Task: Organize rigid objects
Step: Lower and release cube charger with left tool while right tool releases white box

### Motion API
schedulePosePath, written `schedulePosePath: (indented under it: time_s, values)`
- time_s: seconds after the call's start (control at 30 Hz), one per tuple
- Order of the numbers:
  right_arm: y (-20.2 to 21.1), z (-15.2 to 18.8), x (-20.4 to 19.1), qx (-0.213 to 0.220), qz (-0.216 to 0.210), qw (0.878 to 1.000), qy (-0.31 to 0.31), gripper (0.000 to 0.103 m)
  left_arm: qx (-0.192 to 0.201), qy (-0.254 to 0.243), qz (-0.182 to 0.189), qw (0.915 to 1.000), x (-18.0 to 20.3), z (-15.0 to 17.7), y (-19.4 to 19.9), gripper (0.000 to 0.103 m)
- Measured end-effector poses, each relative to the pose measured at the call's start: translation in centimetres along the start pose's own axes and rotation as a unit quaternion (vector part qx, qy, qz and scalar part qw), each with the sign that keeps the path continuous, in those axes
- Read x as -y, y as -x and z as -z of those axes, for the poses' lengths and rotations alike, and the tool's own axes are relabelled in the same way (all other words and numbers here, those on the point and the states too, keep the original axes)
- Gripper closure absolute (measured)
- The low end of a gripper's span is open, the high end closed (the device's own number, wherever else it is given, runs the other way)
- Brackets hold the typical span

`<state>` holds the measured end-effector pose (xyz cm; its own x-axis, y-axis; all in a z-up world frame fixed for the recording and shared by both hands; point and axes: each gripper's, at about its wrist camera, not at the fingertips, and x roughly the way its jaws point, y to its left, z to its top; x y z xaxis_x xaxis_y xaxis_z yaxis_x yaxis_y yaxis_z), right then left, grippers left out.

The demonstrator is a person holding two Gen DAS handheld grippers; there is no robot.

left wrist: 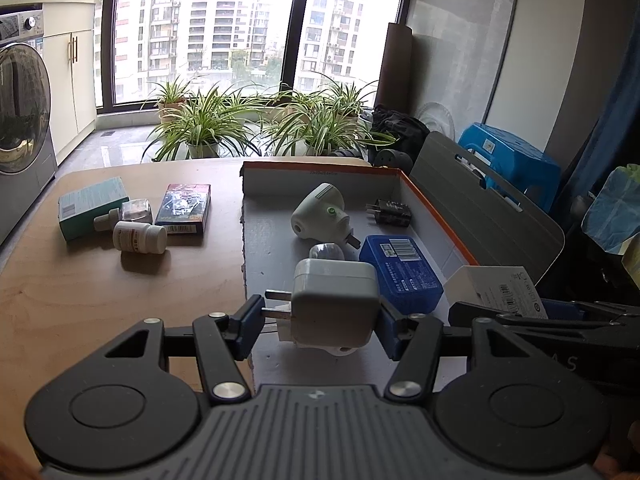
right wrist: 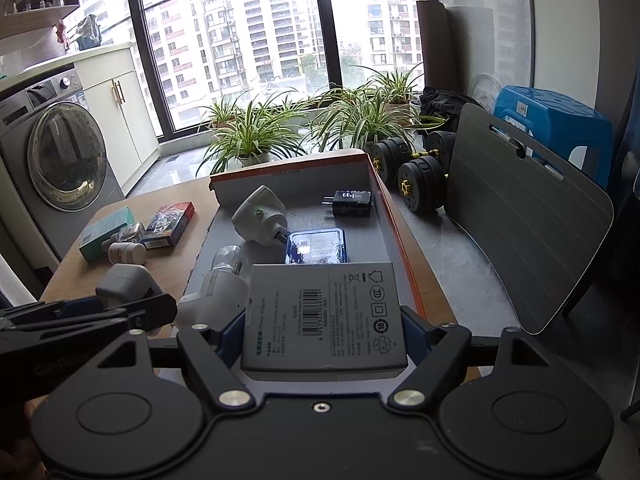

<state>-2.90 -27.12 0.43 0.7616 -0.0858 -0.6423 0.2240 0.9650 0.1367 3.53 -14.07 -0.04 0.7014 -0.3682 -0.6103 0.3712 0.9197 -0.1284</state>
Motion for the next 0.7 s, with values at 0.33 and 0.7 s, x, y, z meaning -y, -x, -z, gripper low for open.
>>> schedulePosePath:
  time_s: [0.33,0.7]
  values:
    - [-0.36,0.03,-0.01,-0.006,-0.003,1.0,-0.001,0.011,-0.004,0.003,-0.002,1.0,-0.21,0.18,-0.14,0.044]
    - [-0.64,0.05,0.06,-0.011,-0.003,1.0,-0.001,0.011,-0.003,0.001,-0.003,1.0,-0.24,0.21,-0.2,0.046]
